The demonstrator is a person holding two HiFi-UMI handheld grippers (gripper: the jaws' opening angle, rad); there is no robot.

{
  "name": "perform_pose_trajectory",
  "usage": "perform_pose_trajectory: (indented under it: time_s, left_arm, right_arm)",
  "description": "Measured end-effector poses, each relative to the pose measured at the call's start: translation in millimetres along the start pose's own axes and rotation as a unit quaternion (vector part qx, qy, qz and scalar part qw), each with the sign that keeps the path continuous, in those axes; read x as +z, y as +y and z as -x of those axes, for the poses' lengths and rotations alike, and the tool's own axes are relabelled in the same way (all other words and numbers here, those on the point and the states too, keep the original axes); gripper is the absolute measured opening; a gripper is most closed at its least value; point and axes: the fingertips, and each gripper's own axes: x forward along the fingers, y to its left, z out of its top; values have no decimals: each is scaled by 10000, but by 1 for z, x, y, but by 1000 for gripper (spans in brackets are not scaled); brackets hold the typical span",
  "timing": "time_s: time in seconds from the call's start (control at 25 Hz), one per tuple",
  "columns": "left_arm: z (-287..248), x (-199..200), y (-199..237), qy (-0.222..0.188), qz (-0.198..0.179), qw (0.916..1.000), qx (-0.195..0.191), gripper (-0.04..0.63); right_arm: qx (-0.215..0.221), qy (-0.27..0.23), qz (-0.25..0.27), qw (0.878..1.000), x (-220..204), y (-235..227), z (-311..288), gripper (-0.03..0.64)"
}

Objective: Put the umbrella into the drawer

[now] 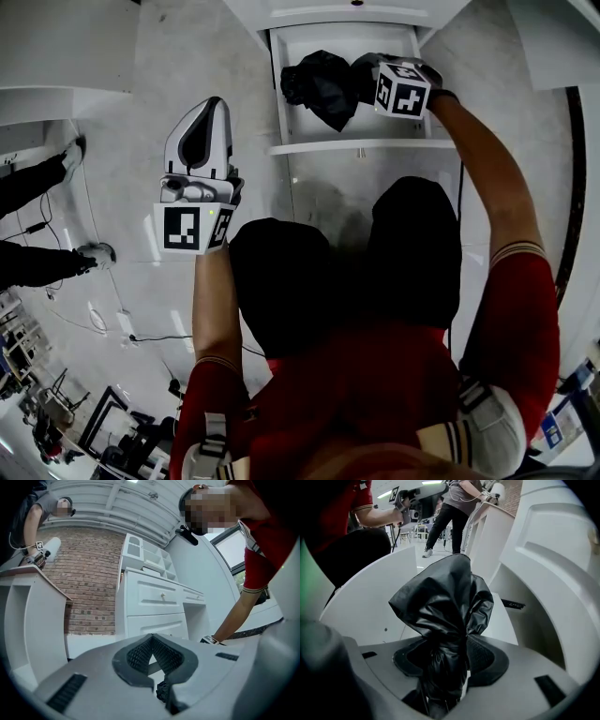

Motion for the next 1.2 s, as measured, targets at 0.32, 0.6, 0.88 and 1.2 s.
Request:
perform_pose_trajectory:
  time_s: [0.32,0.6,0.88,1.2]
  left_arm:
    - [0,-8,0,43,-4,10000,-11,6]
    - [-2,-11,1,108,13,9999,4,6]
    - [-4,-18,3,188,59,9998,9,6]
    - [-7,-23,-5,232,62,9997,-82,6]
  right_arm:
    - [150,367,139,9991,-18,0,-25,215]
    - [251,645,339,9970,-30,0,-40,216]
    - [315,782,250,9961,-39,1,-53,221]
    - [324,946,283,9946,-43,2,-58,258]
